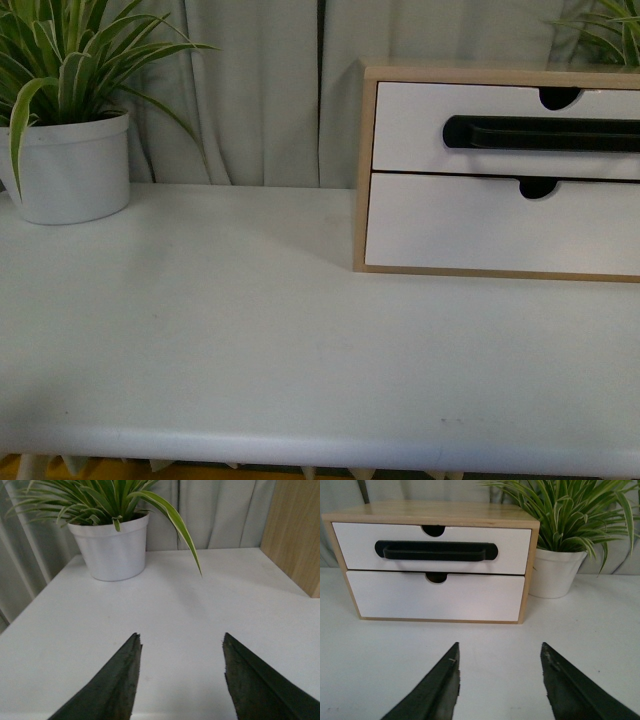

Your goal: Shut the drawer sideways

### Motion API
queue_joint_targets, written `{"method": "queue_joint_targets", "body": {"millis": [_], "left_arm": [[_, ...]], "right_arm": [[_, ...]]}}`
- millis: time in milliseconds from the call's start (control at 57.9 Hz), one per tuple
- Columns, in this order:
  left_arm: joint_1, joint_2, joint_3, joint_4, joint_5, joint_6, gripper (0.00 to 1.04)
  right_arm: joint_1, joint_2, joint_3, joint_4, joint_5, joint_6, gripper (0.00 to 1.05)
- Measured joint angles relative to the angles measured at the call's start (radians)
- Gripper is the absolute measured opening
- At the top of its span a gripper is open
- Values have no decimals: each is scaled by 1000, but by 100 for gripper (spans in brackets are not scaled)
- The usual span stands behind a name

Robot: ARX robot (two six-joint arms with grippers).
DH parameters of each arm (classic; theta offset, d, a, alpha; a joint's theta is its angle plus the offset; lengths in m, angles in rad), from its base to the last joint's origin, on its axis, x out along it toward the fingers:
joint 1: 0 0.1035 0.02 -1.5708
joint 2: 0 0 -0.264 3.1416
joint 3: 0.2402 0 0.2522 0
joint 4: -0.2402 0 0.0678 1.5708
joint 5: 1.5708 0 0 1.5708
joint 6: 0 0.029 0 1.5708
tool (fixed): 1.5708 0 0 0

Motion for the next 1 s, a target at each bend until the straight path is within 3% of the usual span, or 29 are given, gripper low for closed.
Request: {"method": "queue_joint_targets", "body": {"millis": [86, 173, 190, 518, 622, 1002], "left_arm": [[0, -60, -24, -40, 1, -51, 28], [0, -121, -42, -81, 1, -64, 9], [0, -132, -45, -89, 1, -65, 5], [0, -289, -91, -185, 1, -79, 4], [0, -354, -91, -250, 1, -79, 4], [0, -511, -91, -402, 1, -79, 4]], "right_arm": [[92, -41, -39, 0, 116, 16, 20], [132, -74, -66, 0, 122, 16, 1], [134, -79, -71, 0, 124, 18, 1], [135, -163, -129, -22, 129, 22, 1], [135, -296, -145, -159, 129, 22, 1], [135, -354, -185, -160, 127, 23, 1]]}}
